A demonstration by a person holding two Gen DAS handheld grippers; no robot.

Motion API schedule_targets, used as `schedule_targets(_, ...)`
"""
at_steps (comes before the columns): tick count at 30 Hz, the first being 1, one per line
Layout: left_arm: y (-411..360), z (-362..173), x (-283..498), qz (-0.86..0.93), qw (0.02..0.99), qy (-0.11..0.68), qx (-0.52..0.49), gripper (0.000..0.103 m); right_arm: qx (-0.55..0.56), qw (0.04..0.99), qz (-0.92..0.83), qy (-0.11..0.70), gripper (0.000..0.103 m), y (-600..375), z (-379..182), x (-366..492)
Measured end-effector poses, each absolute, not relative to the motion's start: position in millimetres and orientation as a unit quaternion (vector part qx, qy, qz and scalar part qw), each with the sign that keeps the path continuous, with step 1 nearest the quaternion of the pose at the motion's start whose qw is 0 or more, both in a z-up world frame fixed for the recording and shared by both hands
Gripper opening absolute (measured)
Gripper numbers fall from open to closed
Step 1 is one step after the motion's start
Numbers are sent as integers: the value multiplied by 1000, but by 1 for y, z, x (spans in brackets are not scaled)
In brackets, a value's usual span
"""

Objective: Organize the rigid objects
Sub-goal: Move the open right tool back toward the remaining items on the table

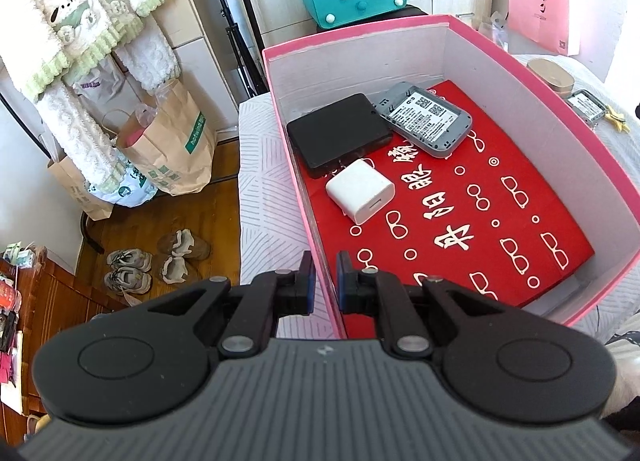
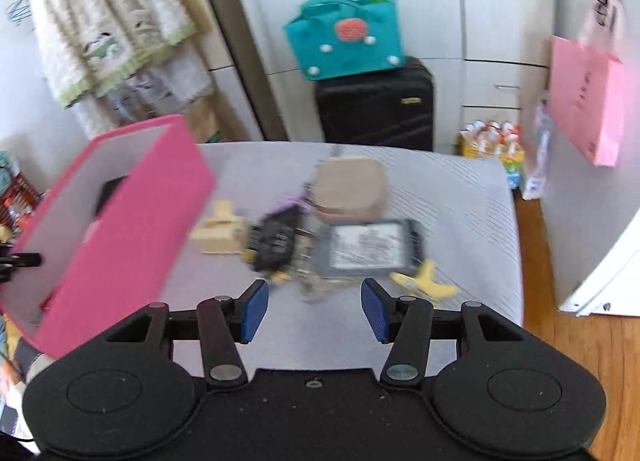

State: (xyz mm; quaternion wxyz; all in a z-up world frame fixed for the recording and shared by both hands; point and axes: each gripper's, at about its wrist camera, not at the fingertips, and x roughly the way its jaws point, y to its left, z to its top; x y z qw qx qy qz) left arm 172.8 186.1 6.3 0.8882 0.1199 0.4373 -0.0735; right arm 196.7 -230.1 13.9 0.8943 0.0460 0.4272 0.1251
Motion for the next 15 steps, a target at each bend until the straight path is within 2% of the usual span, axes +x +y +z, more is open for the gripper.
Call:
schedule_targets(12, 181, 6, 173, -56, 888, 440, 123, 9, 29, 902, 88, 423, 58, -264, -46, 209)
schedule_targets(15, 180, 6, 174, -55, 887, 442, 122, 9, 19, 908, 80, 412, 64, -263, -52, 211)
